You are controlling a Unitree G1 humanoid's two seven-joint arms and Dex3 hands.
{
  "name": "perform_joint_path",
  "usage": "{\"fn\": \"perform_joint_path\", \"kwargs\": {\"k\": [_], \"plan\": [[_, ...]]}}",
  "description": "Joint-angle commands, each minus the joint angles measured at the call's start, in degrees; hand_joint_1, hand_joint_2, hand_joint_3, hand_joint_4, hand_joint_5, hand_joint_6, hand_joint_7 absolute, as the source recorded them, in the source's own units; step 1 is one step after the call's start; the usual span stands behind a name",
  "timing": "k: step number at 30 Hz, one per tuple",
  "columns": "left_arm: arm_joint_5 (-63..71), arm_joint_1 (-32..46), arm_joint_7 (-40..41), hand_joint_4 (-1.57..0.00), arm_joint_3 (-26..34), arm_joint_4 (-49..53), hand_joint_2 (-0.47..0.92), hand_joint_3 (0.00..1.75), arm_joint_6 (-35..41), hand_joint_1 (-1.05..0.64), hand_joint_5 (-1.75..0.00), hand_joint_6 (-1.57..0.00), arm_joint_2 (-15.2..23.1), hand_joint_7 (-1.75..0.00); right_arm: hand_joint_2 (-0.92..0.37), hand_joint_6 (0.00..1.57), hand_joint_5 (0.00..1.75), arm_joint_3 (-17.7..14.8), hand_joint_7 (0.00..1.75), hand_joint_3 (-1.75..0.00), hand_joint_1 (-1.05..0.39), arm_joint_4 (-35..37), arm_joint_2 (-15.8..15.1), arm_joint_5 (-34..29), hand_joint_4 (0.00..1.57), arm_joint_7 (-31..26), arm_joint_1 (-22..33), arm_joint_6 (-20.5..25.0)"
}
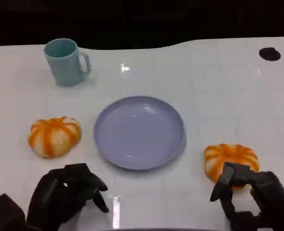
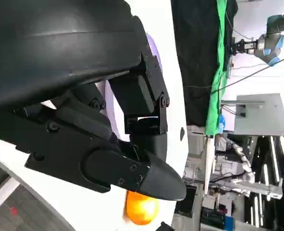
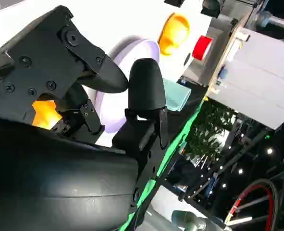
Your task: Grasp the bread from the table and place it into the plate.
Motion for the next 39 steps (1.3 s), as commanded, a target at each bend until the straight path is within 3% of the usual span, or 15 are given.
{"fn": "perform_joint_path", "kwargs": {"k": [1, 23, 28, 30, 34, 39], "plan": [[-0.26, -0.02, 0.12, -1.13, 0.35, 0.23, 0.92, 0.05, -0.14, -0.94, -1.24, -1.22, 0.89, -0.75, -0.31, 0.88, 1.67, -0.78, 1.31, -1.43, -0.21, 0.21, -0.53, -0.03, 0.91, -0.71, -0.20, -0.24], [-0.30, -0.05, -0.13, -1.15, 0.42, 0.27, 0.92, 0.06, -0.47, -0.94, -1.21, -1.23, 1.00, -0.71, -0.31, 0.92, 1.67, -0.79, 1.21, -1.40, -0.19, -0.01, -0.71, -1.28, 0.91, -1.81, -0.21, -0.36], [-0.40, -0.05, -0.18, -1.15, 0.44, 0.20, 0.92, 0.06, -0.29, -0.93, -1.21, -1.23, 1.01, -0.70, -0.32, 0.88, 1.56, -0.18, 1.17, -1.38, -0.17, -0.40, 0.14, 3.29, 0.85, 0.63, 0.04, 0.47], [-0.45, -0.08, -0.33, -1.15, 0.45, 0.27, 0.92, 0.06, -0.29, -0.93, -1.21, -1.23, 1.07, -0.70, -0.34, 0.79, 1.43, 0.37, 1.09, -1.29, -0.19, -1.04, 0.44, 6.85, 0.78, 3.16, 0.25, 1.17], [-0.65, -0.17, -0.55, -1.14, 0.54, 0.46, 0.92, 0.06, -0.31, -0.93, -1.21, -1.23, 1.11, -0.70, -0.55, 0.53, 1.11, 0.96, 0.76, -0.87, -0.27, -3.66, 0.17, 12.10, 0.61, 7.86, 0.64, 2.50], [-0.56, -0.13, -0.54, -1.14, 0.52, 0.38, 0.92, 0.06, -0.37, -0.93, -1.21, -1.23, 1.11, -0.70, -0.77, 0.32, 0.99, 0.23, 0.75, -0.49, -0.37, -7.25, -0.23, 13.98, 0.46, 9.91, 1.33, 4.88]]}}
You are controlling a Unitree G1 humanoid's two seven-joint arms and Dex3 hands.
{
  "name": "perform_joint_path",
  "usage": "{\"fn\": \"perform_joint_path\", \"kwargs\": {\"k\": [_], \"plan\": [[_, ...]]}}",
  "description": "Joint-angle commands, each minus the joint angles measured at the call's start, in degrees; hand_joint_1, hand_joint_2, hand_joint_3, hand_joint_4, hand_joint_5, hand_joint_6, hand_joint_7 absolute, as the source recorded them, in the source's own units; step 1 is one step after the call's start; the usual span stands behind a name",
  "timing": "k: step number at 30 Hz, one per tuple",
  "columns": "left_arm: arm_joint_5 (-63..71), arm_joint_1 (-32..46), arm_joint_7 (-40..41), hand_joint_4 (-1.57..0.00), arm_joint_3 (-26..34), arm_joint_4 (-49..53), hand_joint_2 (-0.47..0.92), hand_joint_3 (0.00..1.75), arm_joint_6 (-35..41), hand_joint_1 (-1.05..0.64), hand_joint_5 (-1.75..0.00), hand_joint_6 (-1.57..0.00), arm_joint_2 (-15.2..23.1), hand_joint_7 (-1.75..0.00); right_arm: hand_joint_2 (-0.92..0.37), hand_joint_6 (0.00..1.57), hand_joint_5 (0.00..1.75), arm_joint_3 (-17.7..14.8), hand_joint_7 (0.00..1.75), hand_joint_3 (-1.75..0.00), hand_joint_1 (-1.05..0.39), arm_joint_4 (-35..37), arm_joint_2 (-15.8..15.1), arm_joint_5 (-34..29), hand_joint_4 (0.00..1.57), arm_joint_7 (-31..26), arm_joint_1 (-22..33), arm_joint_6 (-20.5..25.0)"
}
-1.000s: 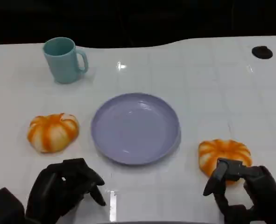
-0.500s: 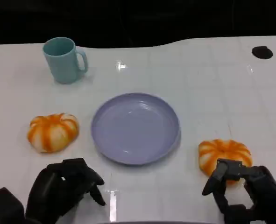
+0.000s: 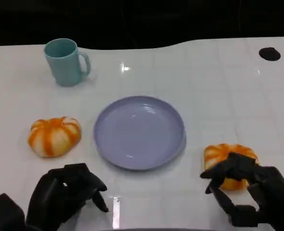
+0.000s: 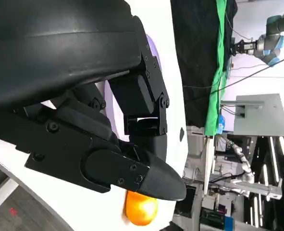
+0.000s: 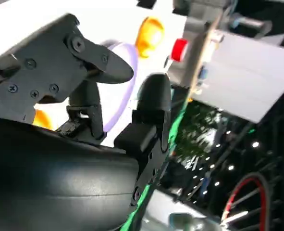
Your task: Grasp the bread from the table and place it into the plate.
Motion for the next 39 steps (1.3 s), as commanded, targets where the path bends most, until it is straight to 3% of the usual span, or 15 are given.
{"fn": "perform_joint_path", "kwargs": {"k": [1, 7, 10, 15, 17, 21, 26, 33, 39], "plan": [[-0.41, 0.05, -0.42, -1.14, 0.32, 0.08, 0.92, 0.06, -0.35, -0.93, -1.21, -1.23, 1.08, -0.70, -0.80, 0.29, 0.97, -1.17, 0.73, -0.42, -0.38, -3.58, -1.00, 2.28, 0.42, 1.38, 1.15, 2.82], [-0.52, 0.13, -0.59, -1.15, 0.26, -0.09, 0.92, 0.06, -0.13, -0.94, -1.20, -1.23, 1.08, -0.71, -0.91, 0.25, 0.92, -2.53, 0.64, -0.19, -0.42, -6.46, -2.21, -0.27, 0.23, 1.39, 1.13, 4.13], [-0.32, 0.12, -0.35, -1.15, 0.23, -0.12, 0.92, 0.06, -0.27, -0.94, -1.21, -1.23, 1.07, -0.71, -0.92, 0.20, 0.81, -3.21, 0.48, -0.14, -0.47, -8.06, -3.05, -1.93, 0.08, 1.00, 1.10, 5.35], [-0.40, 0.11, -0.25, -1.15, 0.27, -0.18, 0.92, 0.06, -0.15, -0.94, -1.20, -1.23, 0.99, -0.71, -0.92, 0.12, 0.53, -4.21, 0.24, -0.10, -0.52, -11.42, -5.94, -7.73, 0.00, -0.09, 0.59, 6.67], [-0.37, 0.09, -0.29, -1.15, 0.27, -0.11, 0.92, 0.06, -0.32, -0.94, -1.20, -1.23, 1.00, -0.71, -0.91, 0.09, 0.36, -4.52, 0.19, -0.07, -0.49, -12.36, -7.15, -10.16, 0.00, -0.48, 0.25, 6.88], [-0.24, 0.09, -0.23, -1.15, 0.22, -0.12, 0.92, 0.06, -0.44, -0.94, -1.20, -1.22, 1.00, -0.71, -0.85, 0.06, 0.17, -5.15, 0.16, -0.01, -0.36, -14.10, -9.50, -15.42, 0.00, -2.00, -0.25, 7.06], [-0.32, 0.12, 0.03, -1.15, 0.18, -0.38, 0.92, 0.06, 0.14, -0.95, -1.20, -1.22, 0.88, -0.71, -0.79, 0.09, 0.13, -6.05, 0.17, 0.00, -0.24, -17.04, -11.86, -23.21, 0.00, -5.50, -0.07, 8.79], [0.10, 0.13, 0.42, -1.15, -0.02, -0.48, 0.92, 0.07, -0.12, -0.95, -1.19, -1.22, 0.85, -0.71, -0.75, 0.12, 0.09, -6.02, 0.14, 0.00, -0.24, -25.17, -15.10, -37.17, 0.02, -8.77, 0.98, 16.42], [0.07, -0.03, 0.49, -1.15, -0.04, -0.30, 0.92, 0.07, -0.09, -0.95, -1.19, -1.22, 0.75, -0.71, -0.74, 0.18, 0.16, -4.55, 0.09, 0.00, -0.26, -28.84, -17.15, -44.48, 0.02, -9.03, 0.80, 22.02]]}}
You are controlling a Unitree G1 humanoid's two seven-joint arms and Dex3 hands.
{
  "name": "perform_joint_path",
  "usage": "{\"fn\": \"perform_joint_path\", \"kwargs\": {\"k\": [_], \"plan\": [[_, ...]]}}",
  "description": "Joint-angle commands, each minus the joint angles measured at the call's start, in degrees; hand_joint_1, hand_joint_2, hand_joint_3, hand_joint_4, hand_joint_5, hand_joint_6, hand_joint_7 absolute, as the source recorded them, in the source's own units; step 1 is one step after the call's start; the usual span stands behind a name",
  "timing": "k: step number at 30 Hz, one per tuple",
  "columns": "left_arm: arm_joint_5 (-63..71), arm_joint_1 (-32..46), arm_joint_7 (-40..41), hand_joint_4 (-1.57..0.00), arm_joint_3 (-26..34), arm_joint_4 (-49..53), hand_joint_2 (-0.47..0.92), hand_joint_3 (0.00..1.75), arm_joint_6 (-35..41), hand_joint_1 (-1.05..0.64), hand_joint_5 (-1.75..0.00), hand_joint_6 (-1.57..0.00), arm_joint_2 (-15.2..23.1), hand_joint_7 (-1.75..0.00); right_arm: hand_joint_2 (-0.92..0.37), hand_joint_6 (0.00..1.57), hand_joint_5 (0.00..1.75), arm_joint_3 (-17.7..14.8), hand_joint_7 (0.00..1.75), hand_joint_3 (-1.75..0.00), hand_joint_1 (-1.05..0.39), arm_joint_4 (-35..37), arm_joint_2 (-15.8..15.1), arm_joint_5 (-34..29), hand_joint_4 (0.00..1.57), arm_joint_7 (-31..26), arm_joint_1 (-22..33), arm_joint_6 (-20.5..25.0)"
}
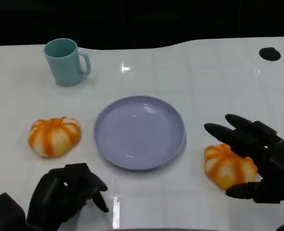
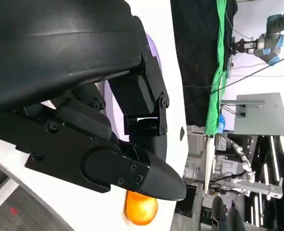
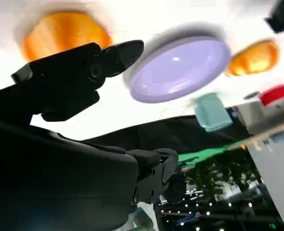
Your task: Grasp the bread from the table and place it into the plate.
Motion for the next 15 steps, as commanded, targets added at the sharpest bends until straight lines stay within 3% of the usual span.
{"fn": "perform_joint_path", "kwargs": {"k": [1, 8, 15], "plan": [[-0.12, 0.02, 0.40, -1.16, 0.20, -0.20, 0.92, 0.07, -0.07, -0.95, -1.19, -1.22, 0.70, -0.71, -0.74, 0.19, 0.17, 1.12, 0.08, 0.00, -0.26, -2.77, -2.41, -4.21, 0.03, -0.22, 0.12, 4.28], [-0.37, -0.03, 0.29, -1.16, 0.27, -0.07, 0.92, 0.07, -0.06, -0.94, -1.18, -1.22, 0.51, -0.71, -0.75, 0.26, 0.23, 4.82, 0.04, -0.01, -0.35, -3.03, -4.46, -11.05, 0.09, 0.27, -1.78, 10.68], [-0.38, -0.06, 0.27, -1.16, 0.21, -0.14, 0.92, 0.07, 0.19, -0.94, -1.18, -1.22, 0.50, -0.71, -0.74, 0.31, 0.24, 8.55, 0.03, 0.00, -0.34, 1.88, -5.41, -13.46, 0.15, -1.72, -4.59, 13.31]]}}
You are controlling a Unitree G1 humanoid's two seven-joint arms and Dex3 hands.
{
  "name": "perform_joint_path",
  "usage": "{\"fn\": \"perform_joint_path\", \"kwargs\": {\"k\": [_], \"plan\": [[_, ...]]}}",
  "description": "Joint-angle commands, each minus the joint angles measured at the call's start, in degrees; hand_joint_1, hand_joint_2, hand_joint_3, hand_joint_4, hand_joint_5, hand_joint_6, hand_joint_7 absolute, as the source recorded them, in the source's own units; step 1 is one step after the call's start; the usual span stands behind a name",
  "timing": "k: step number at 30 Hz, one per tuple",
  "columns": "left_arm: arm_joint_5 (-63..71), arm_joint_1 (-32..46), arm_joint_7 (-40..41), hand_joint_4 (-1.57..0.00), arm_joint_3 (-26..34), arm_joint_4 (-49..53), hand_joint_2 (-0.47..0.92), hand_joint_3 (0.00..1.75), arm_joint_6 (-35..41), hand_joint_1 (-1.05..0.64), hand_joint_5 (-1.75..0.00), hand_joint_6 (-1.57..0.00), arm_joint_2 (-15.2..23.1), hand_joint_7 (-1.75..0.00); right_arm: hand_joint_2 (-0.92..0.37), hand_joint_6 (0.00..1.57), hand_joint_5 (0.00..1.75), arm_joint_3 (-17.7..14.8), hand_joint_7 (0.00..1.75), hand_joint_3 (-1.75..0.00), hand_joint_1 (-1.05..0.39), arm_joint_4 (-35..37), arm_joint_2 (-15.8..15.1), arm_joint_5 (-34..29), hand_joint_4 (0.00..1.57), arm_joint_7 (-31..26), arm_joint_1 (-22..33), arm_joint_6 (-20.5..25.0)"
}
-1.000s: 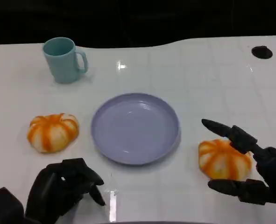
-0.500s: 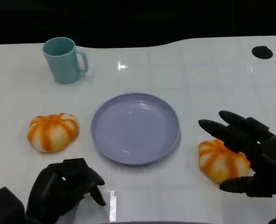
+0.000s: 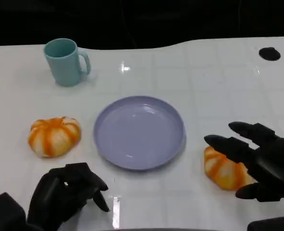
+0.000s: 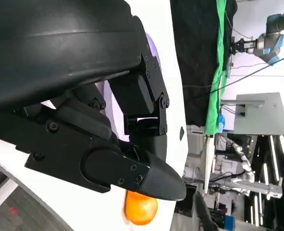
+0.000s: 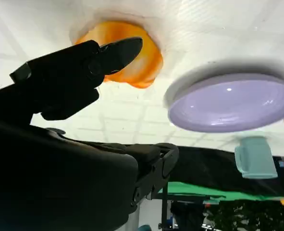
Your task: Grasp the bread from the table and place it into the plate.
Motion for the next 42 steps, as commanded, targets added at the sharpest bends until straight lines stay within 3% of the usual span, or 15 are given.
{"fn": "perform_joint_path", "kwargs": {"k": [1, 12, 26, 30, 33, 34, 35, 37, 38, 40, 41, 42], "plan": [[-0.34, 0.02, 0.22, -1.16, 0.22, -0.11, 0.92, 0.07, 0.16, -0.94, -1.18, -1.22, 0.59, -0.71, -0.74, 0.32, 0.24, 1.98, 0.03, 0.00, -0.34, 3.65, -1.40, -1.06, 0.16, -1.84, -2.04, 1.37], [-0.03, 0.24, 0.52, -1.16, 0.07, -0.54, 0.92, 0.07, -0.09, -0.94, -1.18, -1.22, 0.52, -0.71, -0.75, 0.33, 0.19, 7.53, 0.01, -0.01, -0.30, 13.15, -0.93, -2.51, 0.18, -4.23, -7.70, 4.82], [-0.13, 0.47, 0.79, -1.14, 0.07, -1.02, 0.92, 0.07, 0.36, -0.94, -1.21, -1.20, 0.55, -0.75, -0.80, 0.38, 0.14, 14.49, 0.02, -0.02, -0.36, 24.94, 0.53, -4.18, 0.26, -7.10, -14.85, 9.02], [-0.06, 0.55, 0.73, -1.14, 0.00, -1.21, 0.92, 0.07, 0.31, -0.94, -1.21, -1.20, 0.64, -0.75, -0.83, 0.50, 0.12, 15.77, 0.04, -0.01, -0.37, 28.35, 1.37, -4.22, 0.38, -10.47, -16.53, 9.59], [-0.05, 0.61, 0.66, -1.14, -0.04, -1.38, 0.92, 0.07, 0.27, -0.94, -1.21, -1.20, 0.72, -0.76, -0.85, 0.76, 0.17, 15.30, 0.07, -0.01, -0.27, 31.65, 2.43, -2.58, 0.76, -16.67, -17.38, 7.56], [-0.04, 0.61, 0.67, -1.14, -0.05, -1.40, 0.92, 0.07, 0.32, -0.94, -1.21, -1.20, 0.74, -0.76, -0.86, 0.87, 0.30, 14.90, 0.08, -0.01, -0.21, 32.83, 2.88, -1.61, 0.91, -18.57, -17.63, 6.63], [-0.12, 0.63, 0.64, -1.14, -0.05, -1.48, 0.92, 0.07, 0.53, -0.94, -1.21, -1.19, 0.76, -0.76, -0.87, 1.04, 0.80, 14.77, 0.08, -0.02, -0.14, 34.48, 3.19, -1.06, 0.94, -21.29, -18.13, 5.22], [-0.13, 0.71, 0.76, -1.14, -0.07, -1.72, 0.92, 0.06, 0.84, -0.94, -1.20, -1.20, 0.74, -0.76, -0.91, 1.29, 1.48, 15.26, 0.15, -0.04, -0.07, 37.45, 3.23, -1.03, 0.93, -25.44, -19.34, 3.04], [-0.04, 0.73, 0.85, -1.15, -0.08, -1.74, 0.92, 0.06, 0.79, -0.94, -1.20, -1.20, 0.75, -0.76, -0.91, 1.36, 1.60, 15.69, 0.18, -0.05, -0.05, 39.02, 3.17, -1.41, 0.92, -27.69, -20.04, 2.07], [0.11, 0.77, 0.93, -1.15, -0.07, -1.69, 0.92, 0.06, 0.57, -0.95, -1.20, -1.20, 0.78, -0.76, -0.84, 1.05, 1.71, 16.62, 1.04, -0.20, -0.05, 41.98, 3.16, -2.57, 0.90, -32.30, -21.44, 0.91], [0.11, 0.78, 0.87, -1.15, -0.06, -1.67, 0.92, 0.07, 0.50, -0.95, -1.20, -1.20, 0.79, -0.76, -0.66, 0.90, 1.73, 17.05, 1.38, -0.55, -0.06, 43.18, 3.19, -3.05, 0.90, -34.32, -22.03, 0.54], [0.06, 0.81, 0.81, -1.15, -0.06, -1.69, 0.92, 0.07, 0.53, -0.95, -1.20, -1.20, 0.79, -0.76, -0.55, 0.85, 1.74, 17.33, 1.49, -0.74, -0.06, 44.23, 3.28, -3.01, 0.89, -35.47, -22.55, 0.26]]}}
